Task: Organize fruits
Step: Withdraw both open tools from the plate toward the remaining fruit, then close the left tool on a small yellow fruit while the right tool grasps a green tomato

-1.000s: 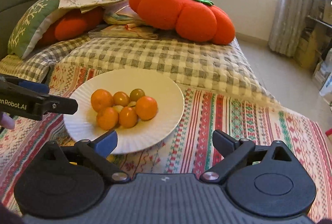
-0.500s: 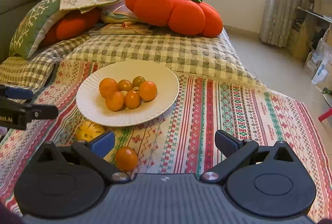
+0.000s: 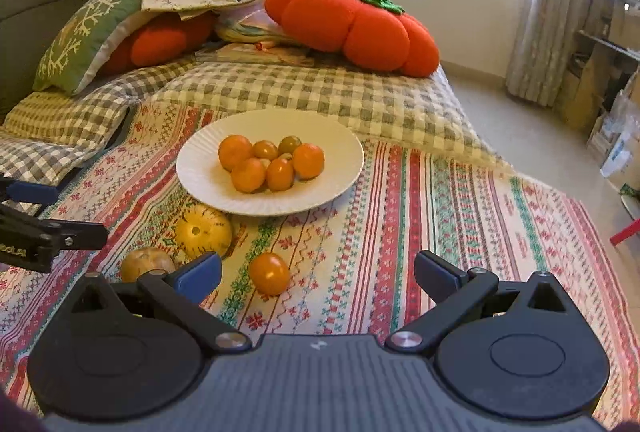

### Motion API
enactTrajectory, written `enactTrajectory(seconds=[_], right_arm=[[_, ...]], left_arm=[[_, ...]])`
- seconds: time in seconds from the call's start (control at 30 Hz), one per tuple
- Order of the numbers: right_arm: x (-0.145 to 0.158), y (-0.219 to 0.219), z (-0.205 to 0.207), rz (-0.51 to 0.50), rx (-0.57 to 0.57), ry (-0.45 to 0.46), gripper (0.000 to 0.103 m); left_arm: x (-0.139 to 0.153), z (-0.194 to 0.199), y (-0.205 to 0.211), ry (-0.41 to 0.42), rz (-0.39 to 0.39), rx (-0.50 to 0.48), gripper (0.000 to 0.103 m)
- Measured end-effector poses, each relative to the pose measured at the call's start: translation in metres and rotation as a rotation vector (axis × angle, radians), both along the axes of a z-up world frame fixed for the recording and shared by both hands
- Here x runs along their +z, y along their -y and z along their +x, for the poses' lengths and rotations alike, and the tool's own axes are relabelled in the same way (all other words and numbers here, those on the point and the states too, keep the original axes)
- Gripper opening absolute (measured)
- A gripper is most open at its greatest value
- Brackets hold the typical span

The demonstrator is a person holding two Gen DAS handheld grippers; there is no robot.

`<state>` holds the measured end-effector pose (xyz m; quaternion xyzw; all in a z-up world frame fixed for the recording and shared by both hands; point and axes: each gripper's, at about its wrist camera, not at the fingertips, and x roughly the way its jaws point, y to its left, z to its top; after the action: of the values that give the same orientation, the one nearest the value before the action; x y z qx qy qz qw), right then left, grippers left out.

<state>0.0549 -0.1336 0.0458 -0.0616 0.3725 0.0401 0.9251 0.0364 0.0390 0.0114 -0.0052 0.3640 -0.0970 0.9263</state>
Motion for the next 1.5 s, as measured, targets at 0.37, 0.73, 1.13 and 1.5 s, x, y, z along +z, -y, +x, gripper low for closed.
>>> enactTrajectory(seconds=[0.37, 0.73, 1.13, 1.5], right_arm=[[-0.031, -0.007, -0.016, -0.044, 0.006, -0.023, 0.103], [-0.055, -0.024, -0.018, -0.061, 0.052, -0.098, 0.103], [-0.066, -0.040, -0.019, -0.047, 0.115, -0.116, 0.103], [-0.070, -0.042, -0.013, -0.002, 0.104, -0.105, 0.103]], left_arm=[[-0.022, -0.011, -0.002, -0.035, 0.002, -0.050, 0.090], [-0.040, -0.007, -0.007, -0.128, -0.013, -0.073, 0.078], [-0.046, -0.005, 0.015, -0.109, 0.012, -0.160, 0.022], [-0.045, -0.004, 0.014, -0.123, 0.011, -0.173, 0.005]])
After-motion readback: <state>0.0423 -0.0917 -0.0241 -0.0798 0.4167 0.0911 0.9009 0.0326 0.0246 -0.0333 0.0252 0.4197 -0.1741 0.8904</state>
